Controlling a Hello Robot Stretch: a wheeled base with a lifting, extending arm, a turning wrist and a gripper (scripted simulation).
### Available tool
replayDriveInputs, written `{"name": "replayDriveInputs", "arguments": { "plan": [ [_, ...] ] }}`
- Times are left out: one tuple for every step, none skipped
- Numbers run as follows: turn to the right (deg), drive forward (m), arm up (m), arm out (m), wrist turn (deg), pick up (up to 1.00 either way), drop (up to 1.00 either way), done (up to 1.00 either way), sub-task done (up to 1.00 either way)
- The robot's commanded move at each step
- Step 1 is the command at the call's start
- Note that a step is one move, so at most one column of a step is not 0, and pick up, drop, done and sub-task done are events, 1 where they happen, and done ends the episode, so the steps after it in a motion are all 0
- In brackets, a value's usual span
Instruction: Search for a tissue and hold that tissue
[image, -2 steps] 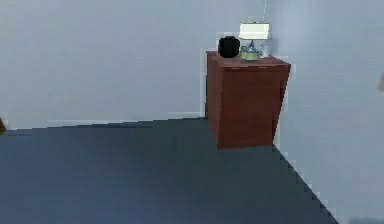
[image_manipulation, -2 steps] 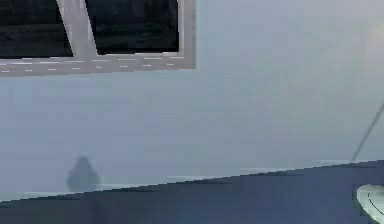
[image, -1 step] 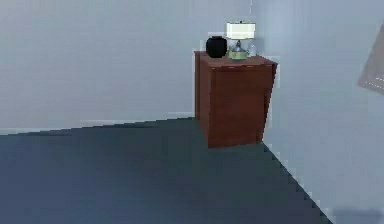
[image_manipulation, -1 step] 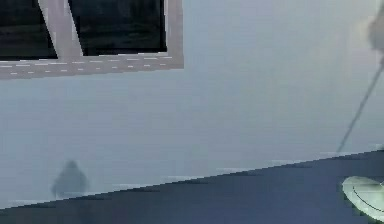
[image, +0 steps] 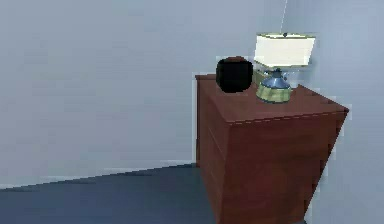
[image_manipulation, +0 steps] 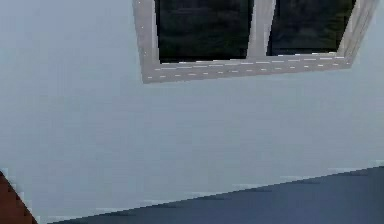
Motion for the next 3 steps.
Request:
{"name": "replayDriveInputs", "arguments": {
  "plan": [
    [3.0, 0.00, 0.00, 0.00, 0.0, 0.00, 0.00, 0.00, 0.00],
    [0.0, 0.50, 0.00, 0.00, 0.0, 0.00, 0.00, 0.00, 0.00],
    [-45.0, 0.00, 0.00, 0.00, 0.0, 0.00, 0.00, 0.00, 0.00]
  ]
}}
